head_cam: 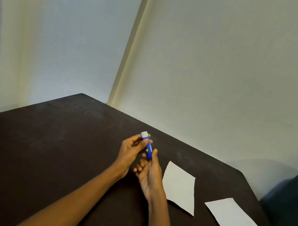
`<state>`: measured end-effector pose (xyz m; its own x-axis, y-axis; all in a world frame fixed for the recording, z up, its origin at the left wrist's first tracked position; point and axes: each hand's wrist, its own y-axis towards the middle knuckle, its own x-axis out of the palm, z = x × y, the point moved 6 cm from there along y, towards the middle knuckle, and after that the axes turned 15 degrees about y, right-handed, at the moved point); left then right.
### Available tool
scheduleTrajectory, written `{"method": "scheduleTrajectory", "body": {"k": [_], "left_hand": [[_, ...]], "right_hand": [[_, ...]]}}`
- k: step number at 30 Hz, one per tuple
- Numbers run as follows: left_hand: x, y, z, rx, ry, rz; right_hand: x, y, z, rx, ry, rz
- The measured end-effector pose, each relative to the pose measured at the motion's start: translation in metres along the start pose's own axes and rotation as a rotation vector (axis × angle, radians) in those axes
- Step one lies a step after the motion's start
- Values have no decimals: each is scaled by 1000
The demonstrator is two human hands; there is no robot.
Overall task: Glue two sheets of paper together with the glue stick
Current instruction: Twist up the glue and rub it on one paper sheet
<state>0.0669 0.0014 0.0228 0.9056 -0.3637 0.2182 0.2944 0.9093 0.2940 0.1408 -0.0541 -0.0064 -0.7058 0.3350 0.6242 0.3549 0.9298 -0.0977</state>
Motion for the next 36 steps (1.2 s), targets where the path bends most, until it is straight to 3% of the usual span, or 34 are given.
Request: {"method": "scheduleTrajectory", "body": {"k": [36], "left_hand": [[-6, 6, -8, -36, -70, 4]], "right_hand": [[2, -5, 0, 5, -5, -21]]}}
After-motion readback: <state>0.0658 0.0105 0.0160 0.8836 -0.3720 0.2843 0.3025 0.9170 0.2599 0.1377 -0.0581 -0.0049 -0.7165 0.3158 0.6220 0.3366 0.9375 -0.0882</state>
